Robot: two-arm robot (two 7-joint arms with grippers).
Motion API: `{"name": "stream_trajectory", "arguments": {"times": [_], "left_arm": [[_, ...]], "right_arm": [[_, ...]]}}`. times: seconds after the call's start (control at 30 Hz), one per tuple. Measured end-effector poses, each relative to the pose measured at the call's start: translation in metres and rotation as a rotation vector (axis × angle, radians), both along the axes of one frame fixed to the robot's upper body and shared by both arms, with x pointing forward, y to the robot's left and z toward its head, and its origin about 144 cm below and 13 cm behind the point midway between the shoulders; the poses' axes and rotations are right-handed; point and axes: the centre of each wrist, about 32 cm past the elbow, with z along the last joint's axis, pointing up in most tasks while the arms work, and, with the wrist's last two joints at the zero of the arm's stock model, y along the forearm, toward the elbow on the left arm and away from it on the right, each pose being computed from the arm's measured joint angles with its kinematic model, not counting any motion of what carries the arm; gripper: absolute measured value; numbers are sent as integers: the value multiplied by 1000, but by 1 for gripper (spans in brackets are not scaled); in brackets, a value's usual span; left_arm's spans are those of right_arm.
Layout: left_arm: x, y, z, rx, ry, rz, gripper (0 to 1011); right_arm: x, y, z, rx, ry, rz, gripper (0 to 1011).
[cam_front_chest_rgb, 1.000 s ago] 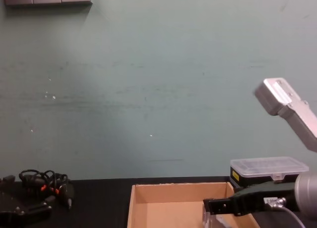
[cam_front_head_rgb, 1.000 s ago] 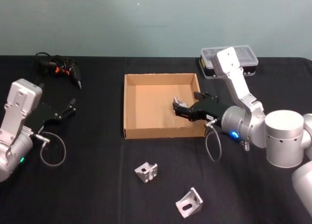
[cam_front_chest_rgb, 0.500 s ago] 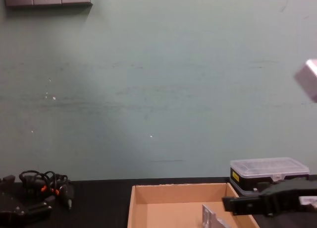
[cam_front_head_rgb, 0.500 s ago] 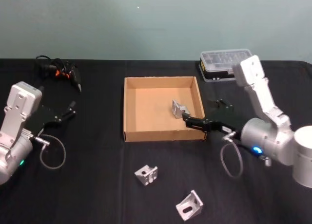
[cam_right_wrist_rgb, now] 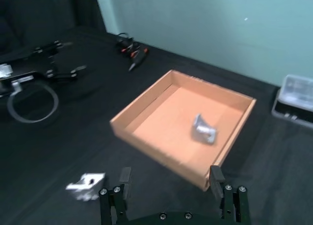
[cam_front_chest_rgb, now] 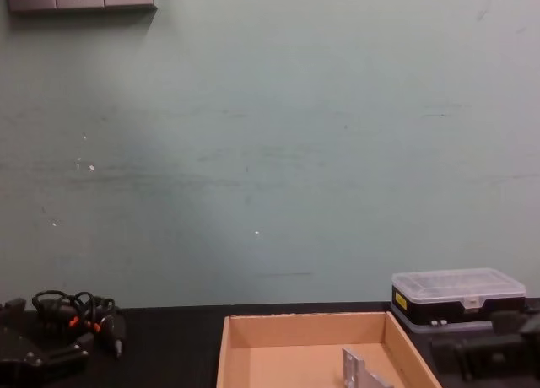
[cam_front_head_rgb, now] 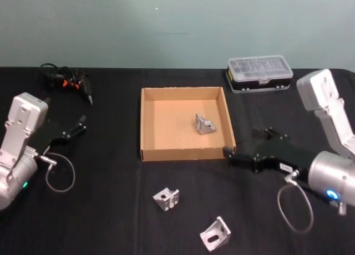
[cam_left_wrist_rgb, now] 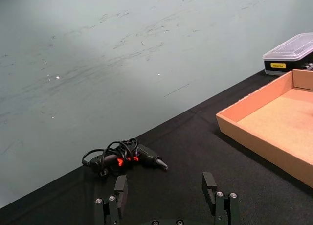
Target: Use one hand to pick up the angle iron from the table and place it into the box.
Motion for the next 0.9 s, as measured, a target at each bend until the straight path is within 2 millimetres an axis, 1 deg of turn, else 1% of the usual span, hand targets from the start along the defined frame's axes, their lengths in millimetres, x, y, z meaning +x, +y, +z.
{"name": "stream_trajectory", "arguments": {"times": [0.1,0.17,0.2,0.23,0.4,0.63,0.9], "left_arm": [[0,0,0,0,0,0,1000],[0,0,0,0,0,0,1000],[0,0,0,0,0,0,1000],[0,0,0,0,0,0,1000],[0,0,0,0,0,0,1000],[0,0,0,0,0,0,1000],[0,0,0,0,0,0,1000]], "right_arm": [[-17,0,5,-1,44,23,1000],[-22,1,6,-3,59,31,1000],[-28,2,6,-6,78,40,1000],[-28,2,6,-6,78,40,1000],[-44,6,4,-27,143,61,1000],[-50,12,-6,-51,205,72,1000],[-51,19,-16,-66,250,81,1000]]}}
